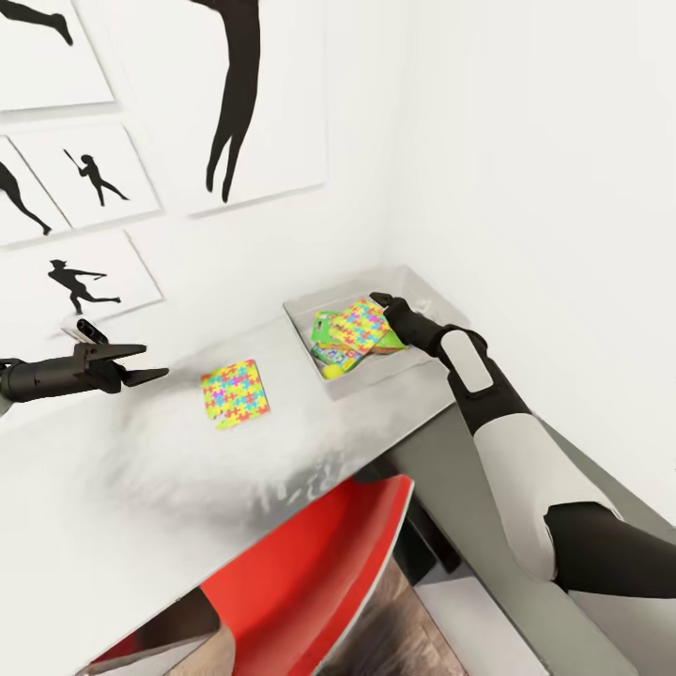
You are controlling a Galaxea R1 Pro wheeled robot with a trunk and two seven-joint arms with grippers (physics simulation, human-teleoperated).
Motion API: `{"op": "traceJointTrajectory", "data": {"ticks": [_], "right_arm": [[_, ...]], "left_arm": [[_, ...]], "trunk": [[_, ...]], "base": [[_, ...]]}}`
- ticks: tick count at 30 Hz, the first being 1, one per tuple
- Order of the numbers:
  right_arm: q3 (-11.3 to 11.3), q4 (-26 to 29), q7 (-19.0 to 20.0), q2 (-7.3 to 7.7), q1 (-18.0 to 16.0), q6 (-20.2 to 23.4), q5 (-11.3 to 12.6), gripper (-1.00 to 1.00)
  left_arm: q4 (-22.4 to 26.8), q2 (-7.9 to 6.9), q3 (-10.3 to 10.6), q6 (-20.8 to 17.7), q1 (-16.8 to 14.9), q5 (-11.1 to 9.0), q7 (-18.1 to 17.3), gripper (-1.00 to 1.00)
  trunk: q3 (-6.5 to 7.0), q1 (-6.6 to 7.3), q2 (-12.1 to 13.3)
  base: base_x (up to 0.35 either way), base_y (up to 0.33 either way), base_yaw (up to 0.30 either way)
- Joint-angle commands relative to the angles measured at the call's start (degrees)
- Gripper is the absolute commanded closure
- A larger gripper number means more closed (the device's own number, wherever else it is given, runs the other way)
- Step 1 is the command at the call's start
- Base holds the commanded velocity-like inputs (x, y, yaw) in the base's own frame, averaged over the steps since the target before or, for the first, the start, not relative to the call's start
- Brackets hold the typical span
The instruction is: Put all the toys in the child's room - the three board games (two on the bed and one on the table), the two jigsaw puzzles on the table, and the tennis ball on the table - inside the toy box on the table in the child's room.
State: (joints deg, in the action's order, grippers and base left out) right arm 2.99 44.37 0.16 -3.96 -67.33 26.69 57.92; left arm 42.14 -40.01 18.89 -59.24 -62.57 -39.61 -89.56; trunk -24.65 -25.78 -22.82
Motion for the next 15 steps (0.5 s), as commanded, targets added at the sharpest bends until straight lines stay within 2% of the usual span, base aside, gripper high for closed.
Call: {"op": "traceJointTrajectory", "data": {"ticks": [1,6,15], "right_arm": [[0.0,0.1,0.0,0.0,0.0,0.3,0.1,-1.0],[0.0,0.2,0.0,-0.04,0.0,0.7,0.1,-1.0],[-0.1,0.3,0.0,0.0,0.1,0.7,0.0,-1.0]], "left_arm": [[0.0,-0.07,0.3,-0.6,-0.1,0.0,-0.4,-1.0],[0.0,-0.07,0.4,-0.6,-0.1,0.0,-0.4,-1.0],[0.0,-0.02,0.4,-0.6,-0.1,0.0,-0.4,-1.0]], "trunk": [[0.0,0.0,-0.1],[0.47,0.0,-0.1],[1.31,0.0,-0.1]], "base": [[-0.284,0.02,0.0],[-0.185,0.007,0.0],[-0.035,0.001,0.0]]}}
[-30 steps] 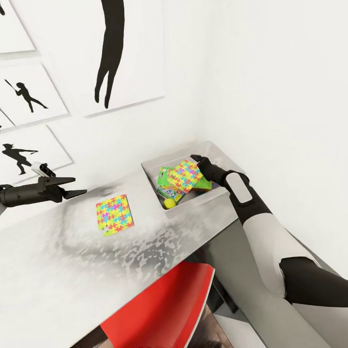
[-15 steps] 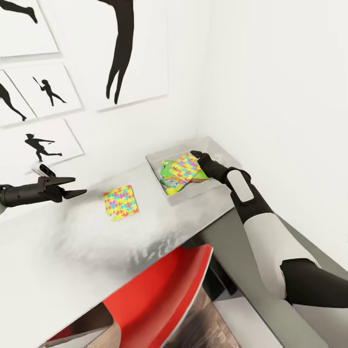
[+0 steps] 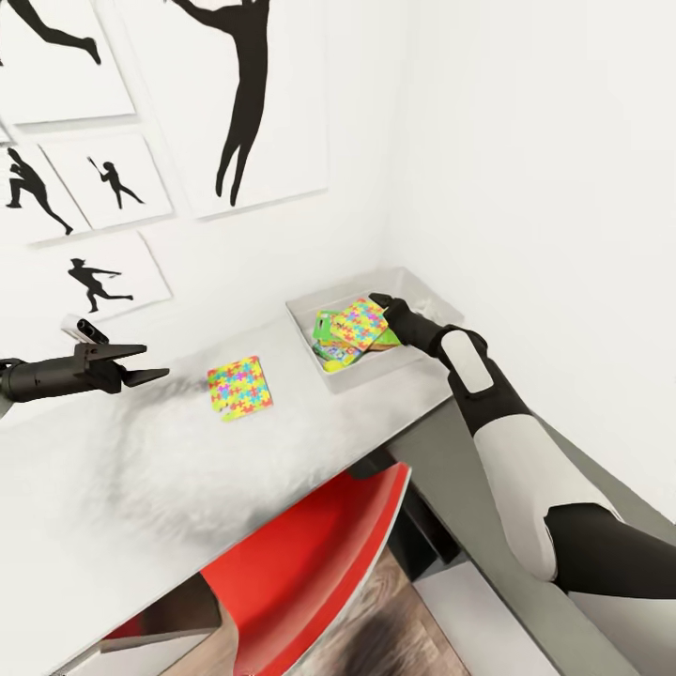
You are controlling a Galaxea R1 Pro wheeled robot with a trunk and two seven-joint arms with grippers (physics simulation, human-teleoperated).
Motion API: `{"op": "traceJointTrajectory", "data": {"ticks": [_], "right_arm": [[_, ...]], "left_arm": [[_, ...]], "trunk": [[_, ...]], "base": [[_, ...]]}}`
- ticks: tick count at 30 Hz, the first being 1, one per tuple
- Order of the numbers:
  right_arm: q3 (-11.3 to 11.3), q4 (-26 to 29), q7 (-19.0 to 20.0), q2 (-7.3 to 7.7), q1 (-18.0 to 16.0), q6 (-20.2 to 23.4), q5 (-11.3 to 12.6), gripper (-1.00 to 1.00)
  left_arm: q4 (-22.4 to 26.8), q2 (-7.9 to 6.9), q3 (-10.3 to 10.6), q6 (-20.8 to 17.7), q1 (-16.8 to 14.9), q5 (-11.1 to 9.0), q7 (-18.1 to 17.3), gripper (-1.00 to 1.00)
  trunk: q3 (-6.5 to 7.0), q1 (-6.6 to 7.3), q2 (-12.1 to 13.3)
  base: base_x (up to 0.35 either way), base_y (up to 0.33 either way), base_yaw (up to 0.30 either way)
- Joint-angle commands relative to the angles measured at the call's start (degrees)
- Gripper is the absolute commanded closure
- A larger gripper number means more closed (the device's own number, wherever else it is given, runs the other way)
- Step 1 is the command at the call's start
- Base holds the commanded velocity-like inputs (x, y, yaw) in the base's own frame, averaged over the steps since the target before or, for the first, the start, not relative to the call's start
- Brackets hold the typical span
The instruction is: Put all the toys in the child's room - the three board games (two on the bed and one on the table), the two jigsaw puzzles on the table, and the tennis ball on the table - inside the toy box on the table in the child's room.
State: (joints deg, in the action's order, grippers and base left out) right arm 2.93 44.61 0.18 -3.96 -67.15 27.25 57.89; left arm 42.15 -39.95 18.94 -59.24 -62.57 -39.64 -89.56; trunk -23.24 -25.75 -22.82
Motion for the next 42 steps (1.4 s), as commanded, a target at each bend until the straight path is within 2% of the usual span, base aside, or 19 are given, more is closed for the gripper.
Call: {"op": "traceJointTrajectory", "data": {"ticks": [1,17,32,38,42], "right_arm": [[0.0,0.0,0.0,0.0,0.1,0.2,0.1,-1.0],[0.0,1.7,0.1,0.06,0.6,0.3,0.1,-1.0],[-0.1,16.3,-0.3,0.03,5.3,5.0,0.0,-1.0],[-0.3,22.3,-0.3,0.19,9.3,7.7,-0.2,-1.0],[-0.4,25.5,-0.3,0.81,12.3,8.5,-0.2,-1.0]], "left_arm": [[0.0,-0.06,0.3,-0.6,-0.1,0.0,-0.4,-1.0],[0.0,-0.1,0.4,-0.6,-0.1,0.0,-0.4,-1.0],[-0.2,-0.91,0.6,-0.2,-0.1,0.4,-0.4,-1.0],[-0.4,-1.28,0.7,0.0,0.1,0.8,-0.4,-1.0],[-0.5,-2.02,0.8,0.0,0.3,0.9,-0.4,-1.0]], "trunk": [[0.0,-0.03,-0.1],[1.5,-0.03,-0.1],[2.92,-0.03,-0.1],[3.48,-0.03,-0.1],[3.86,-0.03,-0.1]], "base": [[-0.099,0.0,0.0],[-0.077,0.0,0.0],[-0.001,0.0,0.0],[0.0,0.0,0.0],[0.0,0.0,0.0]]}}
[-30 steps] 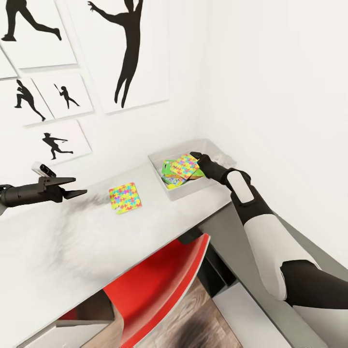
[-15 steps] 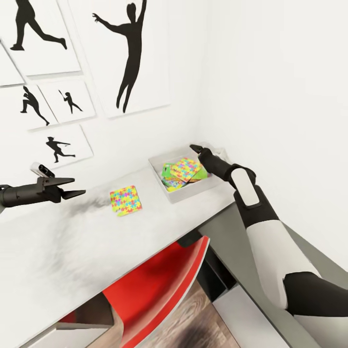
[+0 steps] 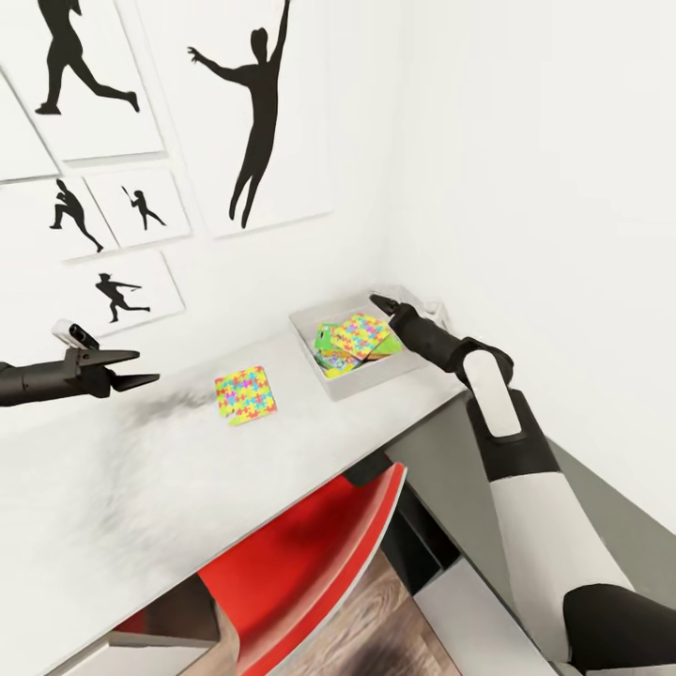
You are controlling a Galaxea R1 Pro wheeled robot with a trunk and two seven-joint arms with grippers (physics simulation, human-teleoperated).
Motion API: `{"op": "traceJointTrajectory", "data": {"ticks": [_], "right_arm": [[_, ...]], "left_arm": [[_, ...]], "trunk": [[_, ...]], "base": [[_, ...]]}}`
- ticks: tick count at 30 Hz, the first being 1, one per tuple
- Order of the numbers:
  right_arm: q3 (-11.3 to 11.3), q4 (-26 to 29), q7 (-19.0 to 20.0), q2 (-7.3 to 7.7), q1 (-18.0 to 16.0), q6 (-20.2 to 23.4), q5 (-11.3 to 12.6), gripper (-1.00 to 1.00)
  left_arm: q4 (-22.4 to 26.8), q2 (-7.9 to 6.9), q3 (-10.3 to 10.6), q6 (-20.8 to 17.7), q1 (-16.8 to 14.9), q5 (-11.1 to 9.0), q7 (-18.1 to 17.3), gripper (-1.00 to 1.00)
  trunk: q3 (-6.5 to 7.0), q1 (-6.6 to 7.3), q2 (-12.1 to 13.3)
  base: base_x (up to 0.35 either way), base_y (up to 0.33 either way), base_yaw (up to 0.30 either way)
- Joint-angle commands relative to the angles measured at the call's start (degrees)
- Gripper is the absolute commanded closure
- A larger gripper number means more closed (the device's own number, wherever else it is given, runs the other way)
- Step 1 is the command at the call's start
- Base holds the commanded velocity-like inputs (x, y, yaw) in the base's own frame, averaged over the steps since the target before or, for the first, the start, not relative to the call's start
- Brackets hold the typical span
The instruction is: Put all the toys in the child's room - the three board games (two on the bed and one on the table), the two jigsaw puzzles on the table, and the tennis ball on the table - inside the toy box on the table in the child's room.
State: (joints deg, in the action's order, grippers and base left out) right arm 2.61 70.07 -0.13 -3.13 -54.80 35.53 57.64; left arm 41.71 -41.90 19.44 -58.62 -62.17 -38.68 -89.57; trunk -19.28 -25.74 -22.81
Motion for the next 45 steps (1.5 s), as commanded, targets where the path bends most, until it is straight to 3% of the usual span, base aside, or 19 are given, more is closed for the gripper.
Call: {"op": "traceJointTrajectory", "data": {"ticks": [1,5,12,21,31,38,45], "right_arm": [[0.0,1.6,0.0,0.28,1.2,0.4,0.1,-1.0],[0.0,5.0,0.0,0.88,4.0,0.7,0.1,-1.0],[-0.3,14.9,0.3,3.64,12.7,2.9,0.3,-1.0],[-1.2,18.4,3.1,4.91,21.6,3.8,0.3,-1.0],[-3.5,18.7,15.6,5.11,25.1,4.1,0.2,-1.0],[-6.1,18.7,22.9,6.79,30.9,3.9,0.2,-1.0],[-8.8,18.6,30.1,8.21,35.4,3.8,-0.2,-1.0]], "left_arm": [[-0.1,-0.28,0.3,-0.6,0.0,-0.1,-0.4,-1.0],[-0.1,-0.63,0.4,-0.5,0.2,-0.1,-0.4,-1.0],[-0.1,-2.33,0.7,-0.4,1.7,-0.2,-0.4,-1.0],[0.4,-3.05,0.8,2.4,5.4,-0.3,-0.4,-1.0],[0.4,-3.74,0.8,6.2,11.2,-0.3,-0.4,-1.0],[0.3,-5.76,0.8,8.4,14.1,-0.5,-0.4,-1.0],[0.3,-7.0,0.8,9.1,14.6,-0.7,-0.4,-1.0]], "trunk": [[-0.01,-0.04,-0.1],[0.37,-0.04,-0.1],[1.03,-0.04,-0.1],[1.88,-0.04,-0.1],[2.83,-0.04,-0.1],[3.49,-0.04,-0.1],[4.15,-0.04,-0.1]], "base": [[0.0,0.0,0.0],[0.0,0.0,0.0],[0.0,0.0,0.0],[-0.106,0.0,0.0],[-0.103,0.0,0.0],[-0.007,0.0,0.0],[-0.001,0.0,0.0]]}}
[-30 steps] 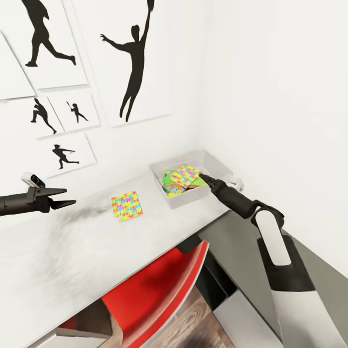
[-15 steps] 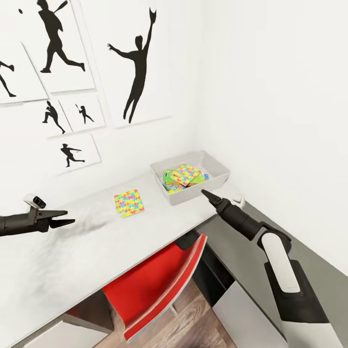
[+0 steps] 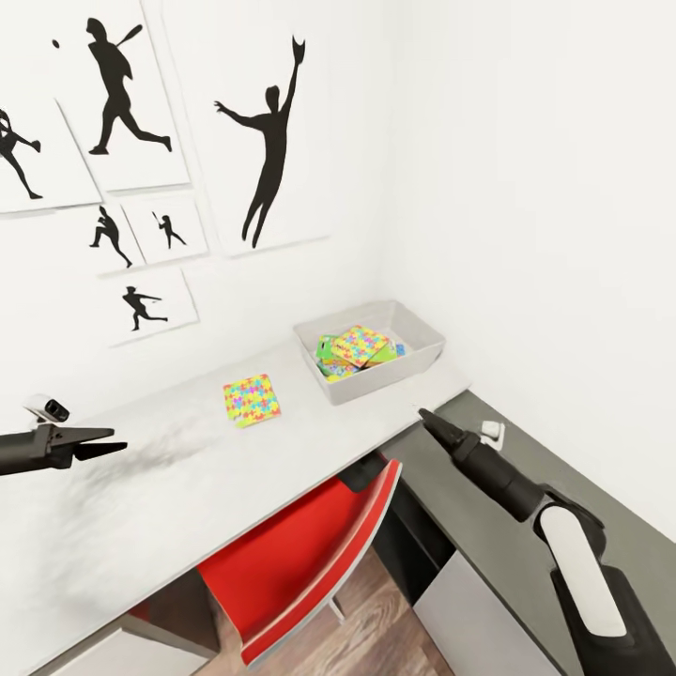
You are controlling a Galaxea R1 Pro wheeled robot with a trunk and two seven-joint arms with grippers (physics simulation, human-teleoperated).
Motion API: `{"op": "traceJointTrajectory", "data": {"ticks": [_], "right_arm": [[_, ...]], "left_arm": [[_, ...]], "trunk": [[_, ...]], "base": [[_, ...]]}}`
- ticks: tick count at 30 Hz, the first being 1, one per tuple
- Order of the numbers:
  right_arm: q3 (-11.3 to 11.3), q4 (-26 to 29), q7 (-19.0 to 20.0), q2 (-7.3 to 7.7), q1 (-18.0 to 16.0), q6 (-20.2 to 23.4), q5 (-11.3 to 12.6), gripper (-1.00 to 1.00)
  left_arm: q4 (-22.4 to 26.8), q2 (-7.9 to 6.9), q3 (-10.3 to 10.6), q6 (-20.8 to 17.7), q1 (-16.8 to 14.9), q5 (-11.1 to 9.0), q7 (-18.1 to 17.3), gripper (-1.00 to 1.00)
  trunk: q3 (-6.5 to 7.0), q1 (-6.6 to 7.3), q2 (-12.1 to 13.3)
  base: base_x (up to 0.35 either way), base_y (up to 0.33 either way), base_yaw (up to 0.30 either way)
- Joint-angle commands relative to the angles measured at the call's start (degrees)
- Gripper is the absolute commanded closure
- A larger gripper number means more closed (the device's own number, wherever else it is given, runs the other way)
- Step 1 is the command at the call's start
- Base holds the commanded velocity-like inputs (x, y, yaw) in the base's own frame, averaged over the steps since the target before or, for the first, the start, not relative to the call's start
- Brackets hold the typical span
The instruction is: Put all the toys in the child's room - the three board games (two on the bed and one on the table), the two jigsaw puzzles on the table, and the tennis ball on the table - inside the toy box on the table in the child's room.
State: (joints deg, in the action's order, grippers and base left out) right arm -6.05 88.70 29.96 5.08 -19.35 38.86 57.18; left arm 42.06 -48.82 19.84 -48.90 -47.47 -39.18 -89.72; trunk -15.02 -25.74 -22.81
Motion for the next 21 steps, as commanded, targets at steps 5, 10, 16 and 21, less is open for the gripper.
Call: {"op": "traceJointTrajectory", "data": {"ticks": [5,10,16,21], "right_arm": [[-1.3,0.1,3.6,0.3,4.0,0.3,0.2,-1.0],[-1.4,0.1,5.7,0.28,5.4,0.3,0.1,-1.0],[-1.4,0.1,6.6,0.22,6.7,0.3,0.1,-1.0],[-1.4,0.5,6.7,0.3,7.0,0.5,0.2,-1.0]], "left_arm": [[0.0,-0.17,0.4,-0.5,0.0,-0.3,-0.3,-1.0],[-0.1,-0.21,0.4,-0.5,0.0,-0.3,-0.3,-1.0],[-0.1,-0.22,0.4,-0.5,0.0,-0.3,-0.3,-1.0],[-0.1,-0.06,0.4,-0.5,0.0,-0.3,-0.3,-1.0]], "trunk": [[0.37,-0.04,-0.1],[0.84,-0.04,-0.1],[1.41,-0.04,-0.1],[1.88,-0.04,-0.1]], "base": [[0.0,0.0,0.0],[0.0,0.0,0.0],[0.0,0.0,0.001],[0.0,0.0,0.033]]}}
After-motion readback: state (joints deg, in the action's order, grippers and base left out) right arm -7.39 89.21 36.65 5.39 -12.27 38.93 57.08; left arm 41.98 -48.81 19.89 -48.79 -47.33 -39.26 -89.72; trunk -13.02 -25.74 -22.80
